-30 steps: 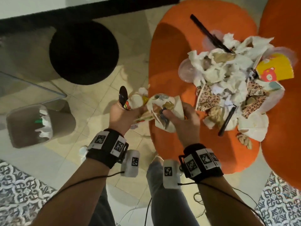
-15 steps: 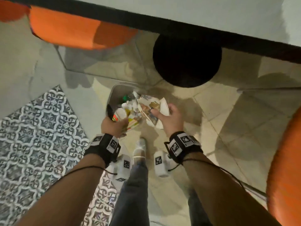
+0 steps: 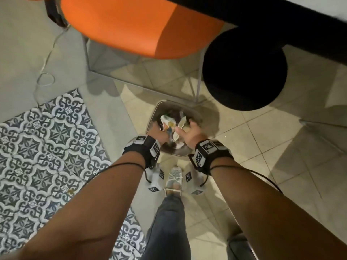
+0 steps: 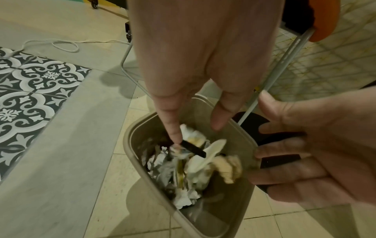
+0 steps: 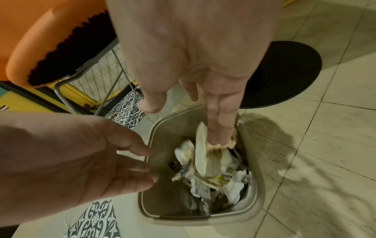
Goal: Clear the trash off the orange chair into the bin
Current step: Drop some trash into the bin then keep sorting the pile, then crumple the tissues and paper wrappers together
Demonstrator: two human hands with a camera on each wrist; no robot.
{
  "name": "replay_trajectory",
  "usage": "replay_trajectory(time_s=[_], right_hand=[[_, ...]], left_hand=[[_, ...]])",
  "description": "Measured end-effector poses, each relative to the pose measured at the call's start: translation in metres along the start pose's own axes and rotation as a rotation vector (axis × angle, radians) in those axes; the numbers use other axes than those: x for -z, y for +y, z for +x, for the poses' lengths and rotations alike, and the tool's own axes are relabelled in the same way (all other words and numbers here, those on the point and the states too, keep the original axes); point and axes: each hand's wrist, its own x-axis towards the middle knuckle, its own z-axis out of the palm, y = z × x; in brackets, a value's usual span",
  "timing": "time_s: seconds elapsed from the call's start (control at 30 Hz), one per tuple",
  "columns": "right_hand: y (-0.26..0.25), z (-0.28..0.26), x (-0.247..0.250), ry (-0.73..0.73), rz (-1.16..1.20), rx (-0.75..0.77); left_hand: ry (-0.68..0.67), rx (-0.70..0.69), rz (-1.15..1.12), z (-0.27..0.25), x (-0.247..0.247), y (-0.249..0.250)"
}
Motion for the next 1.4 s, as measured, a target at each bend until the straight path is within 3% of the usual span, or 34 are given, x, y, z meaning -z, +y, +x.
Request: replay_trajectory(time_s=[0.13, 0.4, 0.67, 0.83, 1.03, 1.13, 1.27, 1.4], right_hand=[[0.008, -0.006, 0.006, -0.062, 0.019, 0.014], [0.071, -0.057, 0.068, 0.124, 0.485, 0.056], [0.201, -0.155, 0.182, 0.634, 0.752, 0.127], [0.345, -0.241, 0.263, 1.107, 0.789, 0.063], [0.512, -0.345, 0.31, 1.513, 0.692, -0.156], [0.58, -0.373, 0.31, 1.526, 0.608, -0.411], [0.634, -0.388, 0.311, 1.373, 0.693, -0.663], [0.651, -0.387, 0.324, 1.14, 0.774, -0.64]], left_hand=[[0.02, -0.024, -0.037, -0.005, -0.005, 0.007], [0.067, -0.232, -0.089, -0.058, -0.063, 0.062], [-0.229, -0.438, -0.042, -0.166, -0.214, 0.15], [-0.415, -0.539, 0.052, -0.253, -0.359, 0.186], [-0.516, -0.53, 0.147, -0.354, -0.507, 0.204], [-0.522, -0.518, 0.183, -0.383, -0.557, 0.209], [-0.413, -0.517, 0.155, -0.4, -0.603, 0.22], [-0.308, -0.573, 0.065, -0.405, -0.63, 0.241]])
